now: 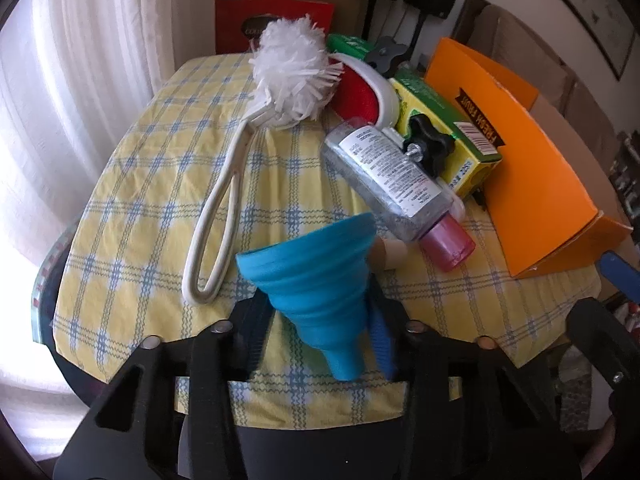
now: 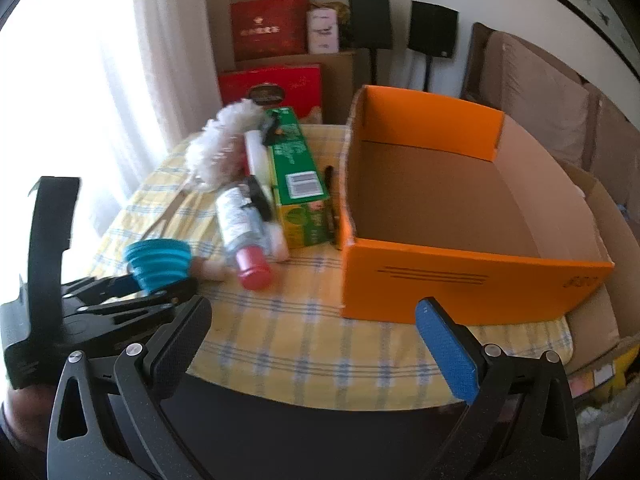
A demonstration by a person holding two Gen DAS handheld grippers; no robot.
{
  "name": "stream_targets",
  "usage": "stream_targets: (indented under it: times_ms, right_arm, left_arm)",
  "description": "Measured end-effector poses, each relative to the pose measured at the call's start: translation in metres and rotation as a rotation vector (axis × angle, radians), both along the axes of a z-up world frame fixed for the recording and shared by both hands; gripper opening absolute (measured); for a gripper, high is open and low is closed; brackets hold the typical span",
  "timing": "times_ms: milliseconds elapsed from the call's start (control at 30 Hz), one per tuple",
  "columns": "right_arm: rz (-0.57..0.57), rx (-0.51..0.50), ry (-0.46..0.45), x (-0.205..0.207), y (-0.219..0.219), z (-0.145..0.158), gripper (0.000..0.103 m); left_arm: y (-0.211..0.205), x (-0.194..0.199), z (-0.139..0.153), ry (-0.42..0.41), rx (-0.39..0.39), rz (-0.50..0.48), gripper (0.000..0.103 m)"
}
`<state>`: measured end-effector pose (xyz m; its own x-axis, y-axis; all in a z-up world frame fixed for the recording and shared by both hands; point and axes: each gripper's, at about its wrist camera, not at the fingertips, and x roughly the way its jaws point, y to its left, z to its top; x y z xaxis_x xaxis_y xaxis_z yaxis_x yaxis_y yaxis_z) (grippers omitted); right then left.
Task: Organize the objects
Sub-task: 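Grasp the blue collapsible funnel with the left gripper, then grasp the beige cork stopper with the right gripper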
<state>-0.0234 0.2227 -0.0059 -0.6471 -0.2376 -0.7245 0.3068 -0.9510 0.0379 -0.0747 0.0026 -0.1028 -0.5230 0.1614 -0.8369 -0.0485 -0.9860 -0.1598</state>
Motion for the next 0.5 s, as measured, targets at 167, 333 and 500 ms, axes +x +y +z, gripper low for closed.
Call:
stream_targets:
  times_ms: [167, 333, 500]
  right_arm:
    - [0.043, -0.042, -0.026, -0.001, -0.006, 0.002, 0.088]
    - [0.090, -0.075, -0.043, -0.004, -0.017, 0.003, 0.075]
    - [0.136, -0.078, -0.076, -0.012, -0.037, -0.007, 0.062]
  left_arm:
    - [-0.007, 0.005, 0.006, 0.024, 0.005, 0.020, 0.038]
    - [-0.021, 0.014, 0.020, 0.065, -0.002, 0.048, 0.038]
    - [-0.036, 0.024, 0.031, 0.090, -0.010, 0.075, 0.038]
